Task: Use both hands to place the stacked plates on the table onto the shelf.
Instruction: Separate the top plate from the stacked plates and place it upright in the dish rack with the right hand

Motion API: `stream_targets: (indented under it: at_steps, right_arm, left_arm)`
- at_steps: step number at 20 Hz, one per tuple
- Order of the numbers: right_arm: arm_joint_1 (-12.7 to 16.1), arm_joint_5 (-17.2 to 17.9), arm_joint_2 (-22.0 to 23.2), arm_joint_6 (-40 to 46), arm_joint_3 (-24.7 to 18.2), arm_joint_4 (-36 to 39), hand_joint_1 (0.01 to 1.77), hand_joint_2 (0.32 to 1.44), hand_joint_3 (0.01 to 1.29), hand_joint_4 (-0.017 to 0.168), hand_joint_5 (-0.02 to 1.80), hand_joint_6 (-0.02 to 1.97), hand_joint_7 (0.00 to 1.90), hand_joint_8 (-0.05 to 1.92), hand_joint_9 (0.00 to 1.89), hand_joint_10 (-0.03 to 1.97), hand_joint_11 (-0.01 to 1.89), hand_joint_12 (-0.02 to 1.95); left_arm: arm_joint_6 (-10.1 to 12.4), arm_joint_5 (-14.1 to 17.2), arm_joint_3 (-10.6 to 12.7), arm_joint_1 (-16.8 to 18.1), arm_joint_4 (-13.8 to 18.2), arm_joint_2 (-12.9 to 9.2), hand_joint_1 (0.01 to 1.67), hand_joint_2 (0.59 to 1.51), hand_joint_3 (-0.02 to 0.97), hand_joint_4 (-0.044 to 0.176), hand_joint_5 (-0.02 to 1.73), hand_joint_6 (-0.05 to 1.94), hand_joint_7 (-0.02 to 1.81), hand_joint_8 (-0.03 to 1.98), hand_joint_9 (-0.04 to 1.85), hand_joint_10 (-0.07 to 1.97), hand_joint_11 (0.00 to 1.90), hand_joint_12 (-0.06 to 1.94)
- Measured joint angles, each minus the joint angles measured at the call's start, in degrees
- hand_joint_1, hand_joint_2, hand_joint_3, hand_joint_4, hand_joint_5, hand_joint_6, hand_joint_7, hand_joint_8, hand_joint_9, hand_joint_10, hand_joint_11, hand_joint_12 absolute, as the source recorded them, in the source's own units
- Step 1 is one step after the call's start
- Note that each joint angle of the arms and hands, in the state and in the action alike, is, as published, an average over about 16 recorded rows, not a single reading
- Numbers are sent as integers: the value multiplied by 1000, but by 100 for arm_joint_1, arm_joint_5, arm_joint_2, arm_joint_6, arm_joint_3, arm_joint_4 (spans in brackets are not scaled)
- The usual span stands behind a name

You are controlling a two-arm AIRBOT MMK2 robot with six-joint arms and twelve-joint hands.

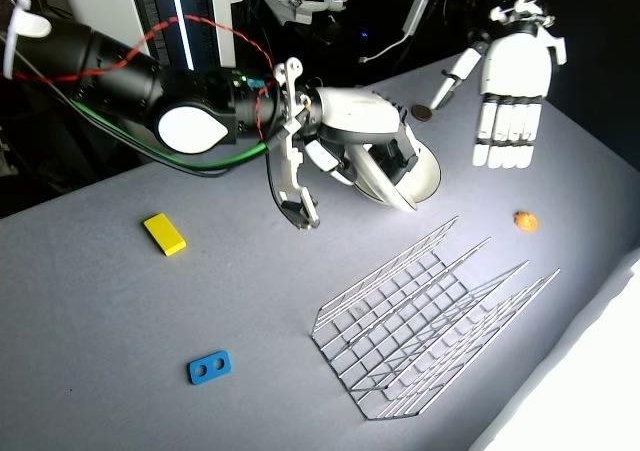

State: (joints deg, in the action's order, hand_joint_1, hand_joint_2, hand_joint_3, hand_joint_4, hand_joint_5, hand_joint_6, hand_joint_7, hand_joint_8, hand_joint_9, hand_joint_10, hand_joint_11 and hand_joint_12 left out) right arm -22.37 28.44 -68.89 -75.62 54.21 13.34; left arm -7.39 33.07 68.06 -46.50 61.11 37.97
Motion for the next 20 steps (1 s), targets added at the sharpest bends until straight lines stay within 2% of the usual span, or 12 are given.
stream_targets:
  at_steps: [6,13,20]
  right_arm:
    - [363,6,465,125,-463,-512,1215,1000,14,2,822,1132,1028,1045,1082,676,835,1291]
    - [996,-80,962,462,-752,-1272,1205,1010,14,2,757,1184,988,1155,1050,871,845,1360]
    - [1638,-343,1229,1042,-650,-2109,1205,1010,14,2,741,1202,967,1177,1029,928,846,1372]
  left_arm:
    - [8,-68,177,29,-58,-128,19,1137,8,-3,64,16,67,0,57,8,25,10]
    - [15,126,245,11,10,-170,19,1146,8,-3,76,16,74,1,66,9,33,15]
    - [16,370,201,-14,119,-222,19,1152,9,-3,85,16,77,1,65,8,32,20]
